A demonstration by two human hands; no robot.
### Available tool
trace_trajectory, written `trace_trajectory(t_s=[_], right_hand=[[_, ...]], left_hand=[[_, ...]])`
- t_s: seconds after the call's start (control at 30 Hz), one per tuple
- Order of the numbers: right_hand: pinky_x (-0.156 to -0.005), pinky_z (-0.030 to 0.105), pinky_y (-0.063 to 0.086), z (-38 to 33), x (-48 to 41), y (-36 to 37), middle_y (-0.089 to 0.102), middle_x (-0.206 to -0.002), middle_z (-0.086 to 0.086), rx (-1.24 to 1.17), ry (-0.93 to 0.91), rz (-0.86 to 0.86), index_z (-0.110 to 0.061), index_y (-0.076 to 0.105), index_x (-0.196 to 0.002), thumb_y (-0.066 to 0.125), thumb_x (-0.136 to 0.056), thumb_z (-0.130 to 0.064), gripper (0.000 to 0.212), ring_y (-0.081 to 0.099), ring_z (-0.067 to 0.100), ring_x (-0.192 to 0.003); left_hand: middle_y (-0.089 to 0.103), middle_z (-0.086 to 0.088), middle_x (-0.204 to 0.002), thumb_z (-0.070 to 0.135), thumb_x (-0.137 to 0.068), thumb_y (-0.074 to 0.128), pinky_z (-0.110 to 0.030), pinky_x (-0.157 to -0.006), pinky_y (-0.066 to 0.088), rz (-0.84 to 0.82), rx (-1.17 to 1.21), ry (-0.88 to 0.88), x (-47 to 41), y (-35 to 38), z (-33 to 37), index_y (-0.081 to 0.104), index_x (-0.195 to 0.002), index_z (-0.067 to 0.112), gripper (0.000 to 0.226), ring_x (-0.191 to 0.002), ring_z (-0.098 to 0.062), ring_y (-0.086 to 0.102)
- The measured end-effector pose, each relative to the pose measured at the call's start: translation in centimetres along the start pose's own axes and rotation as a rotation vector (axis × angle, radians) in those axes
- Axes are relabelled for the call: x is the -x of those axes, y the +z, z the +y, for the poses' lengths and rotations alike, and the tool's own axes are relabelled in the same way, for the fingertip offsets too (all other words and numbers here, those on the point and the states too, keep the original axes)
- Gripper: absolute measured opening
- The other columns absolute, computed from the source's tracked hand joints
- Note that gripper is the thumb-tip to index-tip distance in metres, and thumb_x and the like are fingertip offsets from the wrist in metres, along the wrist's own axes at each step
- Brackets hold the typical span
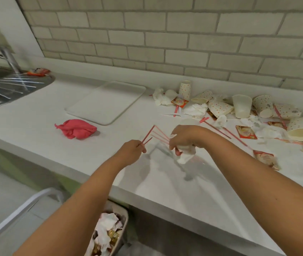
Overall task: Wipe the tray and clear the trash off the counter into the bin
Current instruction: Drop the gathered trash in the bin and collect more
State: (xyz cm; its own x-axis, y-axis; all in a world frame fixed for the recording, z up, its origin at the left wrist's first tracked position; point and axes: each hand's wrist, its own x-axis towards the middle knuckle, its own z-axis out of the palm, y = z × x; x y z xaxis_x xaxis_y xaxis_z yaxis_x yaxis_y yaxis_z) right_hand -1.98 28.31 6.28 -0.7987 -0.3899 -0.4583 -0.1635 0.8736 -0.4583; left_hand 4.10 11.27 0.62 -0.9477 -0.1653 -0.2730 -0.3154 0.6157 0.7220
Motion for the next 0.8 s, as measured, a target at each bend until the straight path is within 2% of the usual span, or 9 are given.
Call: trace_trajectory(t_s=[0.07, 0.2, 0.37, 0.47, 0.53, 0.6, 0.67, 0.73, 0.8], right_hand=[[-0.057, 0.019, 0.049, -2.2, -0.3, 2.2, 0.061, -0.067, 0.000, -0.046, -0.078, -0.051, -0.017, 0.053, -0.067, 0.059, -0.086, -0.014, 0.020, 0.057, 0.010, -0.056], [-0.060, 0.019, 0.050, -7.1, -0.4, 7.4, 0.060, -0.066, -0.002, 0.013, -0.186, -0.179, -0.018, 0.053, -0.068, 0.060, -0.087, -0.017, 0.020, 0.058, 0.009, -0.057], [-0.059, 0.027, 0.041, -11.4, -0.4, 14.2, 0.060, -0.086, 0.010, 0.192, -0.247, -0.413, -0.010, 0.054, -0.079, 0.060, -0.084, -0.016, 0.009, 0.056, 0.026, -0.076], [-0.053, 0.024, 0.038, -12.3, -0.6, 17.8, 0.053, -0.091, 0.010, 0.298, -0.216, -0.465, -0.008, 0.055, -0.092, 0.061, -0.083, -0.017, 0.014, 0.052, 0.024, -0.069], [-0.052, 0.024, 0.040, -12.2, -1.1, 19.9, 0.050, -0.091, 0.010, 0.326, -0.174, -0.490, -0.006, 0.057, -0.099, 0.059, -0.086, -0.017, 0.017, 0.050, 0.020, -0.063], [-0.064, 0.028, 0.047, -12.1, -1.6, 21.5, 0.050, -0.094, 0.010, 0.292, -0.133, -0.495, -0.005, 0.059, -0.101, 0.055, -0.089, -0.017, 0.018, 0.056, 0.024, -0.079], [-0.064, 0.028, 0.047, -12.1, -2.0, 22.6, 0.051, -0.094, 0.013, 0.261, -0.110, -0.488, -0.003, 0.058, -0.096, 0.048, -0.093, -0.017, 0.017, 0.056, 0.029, -0.097], [-0.068, 0.031, 0.046, -12.2, -2.3, 23.2, 0.053, -0.103, 0.017, 0.212, -0.091, -0.442, -0.002, 0.057, -0.105, 0.046, -0.094, -0.015, 0.020, 0.058, 0.033, -0.106], [-0.082, 0.034, 0.048, -12.1, -2.7, 23.5, 0.055, -0.106, 0.017, 0.132, -0.075, -0.382, 0.000, 0.057, -0.114, 0.048, -0.093, -0.015, 0.028, 0.057, 0.034, -0.115]], left_hand=[[0.044, -0.002, -0.068, 0.014, -0.097, 0.033, -0.022, -0.048, 0.028, -0.093, 0.007, -0.057, 1.2, -2.1, -2.3, 0.058, -0.085, 0.013, 0.027, -0.053, -0.015, 0.035], [0.044, 0.001, -0.056, 0.012, -0.096, 0.037, -0.022, -0.047, 0.028, -0.278, 0.025, -0.153, 5.6, -6.6, -8.4, 0.056, -0.083, 0.011, 0.023, -0.045, -0.012, 0.034], [0.044, 0.003, -0.050, 0.010, -0.096, 0.038, -0.020, -0.044, 0.030, -0.395, 0.060, -0.403, 10.7, -9.6, -16.2, 0.059, -0.082, 0.011, 0.026, -0.042, -0.012, 0.034], [0.039, 0.004, -0.047, 0.007, -0.093, 0.035, -0.017, -0.040, 0.022, -0.465, 0.096, -0.561, 12.8, -8.9, -19.7, 0.057, -0.079, 0.011, 0.026, -0.038, -0.008, 0.027], [0.037, 0.004, -0.048, 0.005, -0.090, 0.040, -0.016, -0.037, 0.022, -0.470, 0.119, -0.628, 13.6, -7.6, -21.0, 0.055, -0.079, 0.010, 0.020, -0.036, -0.007, 0.026], [0.039, 0.002, -0.046, 0.000, -0.086, 0.046, -0.016, -0.035, 0.023, -0.400, 0.159, -0.693, 13.5, -6.3, -21.9, 0.052, -0.073, 0.007, 0.016, -0.035, -0.008, 0.028], [0.046, 0.000, -0.046, -0.004, -0.086, 0.044, -0.016, -0.036, 0.031, -0.318, 0.178, -0.705, 13.2, -4.7, -22.4, 0.051, -0.065, 0.006, 0.024, -0.034, -0.008, 0.036], [0.060, -0.007, -0.063, -0.001, -0.093, 0.041, -0.017, -0.048, 0.046, -0.294, 0.215, -0.688, 13.0, -3.5, -21.8, 0.056, -0.072, 0.003, 0.026, -0.050, -0.009, 0.057], [0.065, -0.018, -0.087, 0.005, -0.098, 0.036, -0.026, -0.067, 0.052, -0.258, 0.328, -0.716, 13.0, -2.7, -21.2, 0.058, -0.088, -0.004, 0.027, -0.078, -0.023, 0.065]])
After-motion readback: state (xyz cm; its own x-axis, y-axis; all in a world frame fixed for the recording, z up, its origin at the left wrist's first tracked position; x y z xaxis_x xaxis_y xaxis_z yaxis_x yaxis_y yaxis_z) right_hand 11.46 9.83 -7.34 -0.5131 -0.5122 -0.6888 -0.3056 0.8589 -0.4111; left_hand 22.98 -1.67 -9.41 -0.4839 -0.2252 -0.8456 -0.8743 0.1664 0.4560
